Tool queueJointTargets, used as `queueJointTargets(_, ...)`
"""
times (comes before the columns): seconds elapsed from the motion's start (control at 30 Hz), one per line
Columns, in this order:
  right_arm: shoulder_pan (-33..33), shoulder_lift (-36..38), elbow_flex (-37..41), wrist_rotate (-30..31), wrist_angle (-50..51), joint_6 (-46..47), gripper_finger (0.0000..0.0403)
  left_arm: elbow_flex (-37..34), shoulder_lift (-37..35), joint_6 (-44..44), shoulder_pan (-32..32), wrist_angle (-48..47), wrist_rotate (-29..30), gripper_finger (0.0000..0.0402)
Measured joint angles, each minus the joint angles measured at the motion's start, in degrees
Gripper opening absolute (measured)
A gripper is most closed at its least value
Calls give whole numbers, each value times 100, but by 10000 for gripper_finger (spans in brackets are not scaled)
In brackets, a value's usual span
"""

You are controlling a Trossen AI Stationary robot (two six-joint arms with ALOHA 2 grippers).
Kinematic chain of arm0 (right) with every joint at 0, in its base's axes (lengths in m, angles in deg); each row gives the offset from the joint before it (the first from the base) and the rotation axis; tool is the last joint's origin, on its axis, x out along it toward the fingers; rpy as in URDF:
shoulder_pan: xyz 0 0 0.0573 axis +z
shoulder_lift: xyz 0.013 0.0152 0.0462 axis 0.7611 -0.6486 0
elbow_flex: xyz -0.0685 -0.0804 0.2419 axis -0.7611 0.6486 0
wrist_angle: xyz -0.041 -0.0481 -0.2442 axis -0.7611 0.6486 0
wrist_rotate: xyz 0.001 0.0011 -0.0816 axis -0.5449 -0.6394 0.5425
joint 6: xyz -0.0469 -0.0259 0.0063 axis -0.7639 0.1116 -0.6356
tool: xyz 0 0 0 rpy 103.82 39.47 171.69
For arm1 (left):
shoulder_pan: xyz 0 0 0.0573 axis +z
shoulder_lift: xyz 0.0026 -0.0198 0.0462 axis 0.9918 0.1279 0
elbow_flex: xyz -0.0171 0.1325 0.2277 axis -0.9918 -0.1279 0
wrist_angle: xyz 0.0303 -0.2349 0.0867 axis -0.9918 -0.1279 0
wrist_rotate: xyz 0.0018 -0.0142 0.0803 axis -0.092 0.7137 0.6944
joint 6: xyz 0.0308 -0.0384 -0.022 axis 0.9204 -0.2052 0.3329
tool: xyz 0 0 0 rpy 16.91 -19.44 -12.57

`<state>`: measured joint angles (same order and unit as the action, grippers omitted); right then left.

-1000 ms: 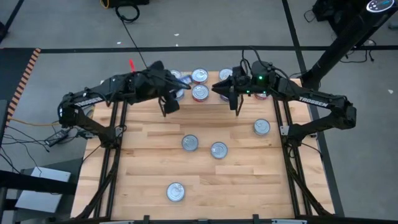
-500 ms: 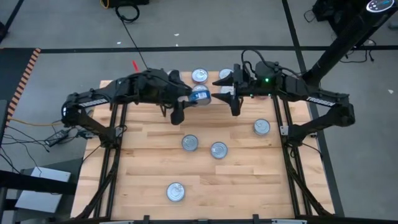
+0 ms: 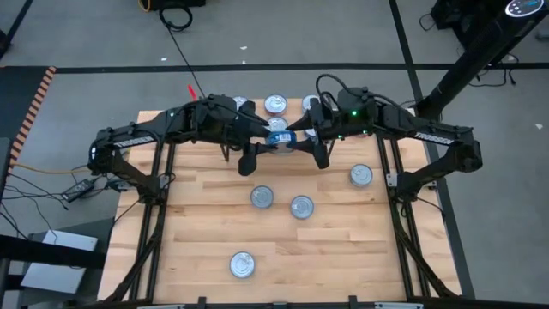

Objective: Stack canned seafood by type on shelf
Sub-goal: Stack the top blue tuna can on top of the other blue tuna can on the shelf

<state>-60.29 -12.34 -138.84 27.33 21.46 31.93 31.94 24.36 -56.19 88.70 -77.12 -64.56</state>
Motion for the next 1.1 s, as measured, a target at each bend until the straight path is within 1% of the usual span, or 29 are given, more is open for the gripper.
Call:
queueJointTargets(0.13, 63, -36, 0, -10, -37, -5, 237, 0, 0, -98, -3, 23, -84, 147)
queueJointTargets(0.27, 112, -62, 2, 36, -20, 14, 216, 1, -2, -229, -4, 32, -135, 147)
queueJointTargets(0.47, 129, -50, 2, 24, -29, 0, 153, 1, -2, -514, 0, -31, -322, 147)
queueJointTargets(0.6, 127, -50, 2, 13, -30, 2, 151, 1, -2, -520, 1, -32, -334, 153)
queueJointTargets(0.73, 127, -51, -27, 15, 16, 19, 151, 1, -2, -502, 0, -6, -334, 177)
queueJointTargets(0.83, 123, -54, -156, 55, 161, -16, 151, 3, -2, -485, 0, 3, -273, 189)
queueJointTargets(0.93, 112, -54, -358, 74, 409, -114, 151, 3, -77, -482, -2, -54, -140, 191)
queueJointTargets(1.0, 112, -52, -484, 185, 627, -230, 151, 7, -126, -493, -2, 1, -30, 189)
queueJointTargets(1.1, 111, -52, -652, 531, 957, -488, 151, -46, -219, -508, 0, 65, 103, 187)
